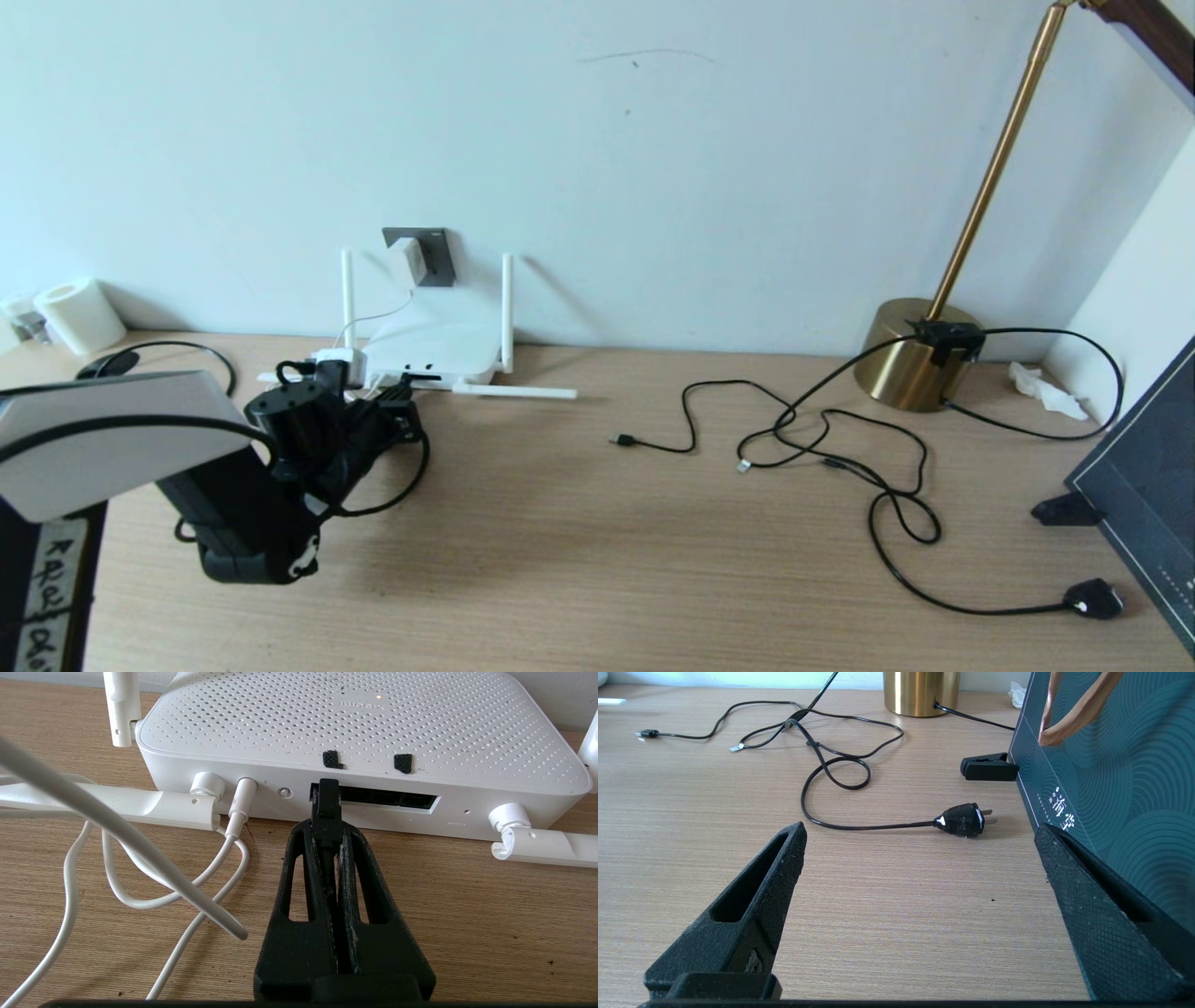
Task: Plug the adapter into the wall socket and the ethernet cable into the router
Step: Plug cable into router interface
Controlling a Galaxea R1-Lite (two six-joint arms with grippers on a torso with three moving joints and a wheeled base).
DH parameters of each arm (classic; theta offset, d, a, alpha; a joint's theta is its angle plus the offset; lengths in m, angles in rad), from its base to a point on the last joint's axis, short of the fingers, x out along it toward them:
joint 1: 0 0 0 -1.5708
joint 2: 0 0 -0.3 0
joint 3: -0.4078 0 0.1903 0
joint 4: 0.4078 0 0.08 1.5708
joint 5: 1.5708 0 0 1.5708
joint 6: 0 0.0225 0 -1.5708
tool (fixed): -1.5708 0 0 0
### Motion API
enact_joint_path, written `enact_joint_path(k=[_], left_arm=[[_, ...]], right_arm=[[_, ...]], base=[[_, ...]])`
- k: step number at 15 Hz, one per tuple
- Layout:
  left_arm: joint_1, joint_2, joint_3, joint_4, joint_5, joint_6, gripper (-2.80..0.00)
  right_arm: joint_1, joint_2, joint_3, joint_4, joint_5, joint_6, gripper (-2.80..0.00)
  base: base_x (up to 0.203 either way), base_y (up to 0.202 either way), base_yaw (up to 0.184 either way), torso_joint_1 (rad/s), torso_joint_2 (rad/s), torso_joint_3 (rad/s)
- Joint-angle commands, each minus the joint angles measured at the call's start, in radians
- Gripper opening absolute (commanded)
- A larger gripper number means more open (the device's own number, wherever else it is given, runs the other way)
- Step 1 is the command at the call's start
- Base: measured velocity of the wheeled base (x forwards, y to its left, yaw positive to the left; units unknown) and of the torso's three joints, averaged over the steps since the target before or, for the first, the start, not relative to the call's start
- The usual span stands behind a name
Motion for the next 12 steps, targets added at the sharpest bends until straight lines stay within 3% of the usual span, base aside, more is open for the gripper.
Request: enact_joint_path(k=[1,12], left_arm=[[0.000,0.002,-0.002,-0.010,0.000,0.000,-2.80],[0.000,0.002,-0.022,0.024,0.002,0.000,-2.80]], right_arm=[[0.000,0.000,0.011,-0.001,0.000,0.000,0.00],[0.000,0.000,0.011,-0.001,0.000,0.000,0.00]], base=[[0.000,0.000,0.000,0.000,0.00,0.000],[0.000,0.000,0.000,0.000,0.00,0.000]])
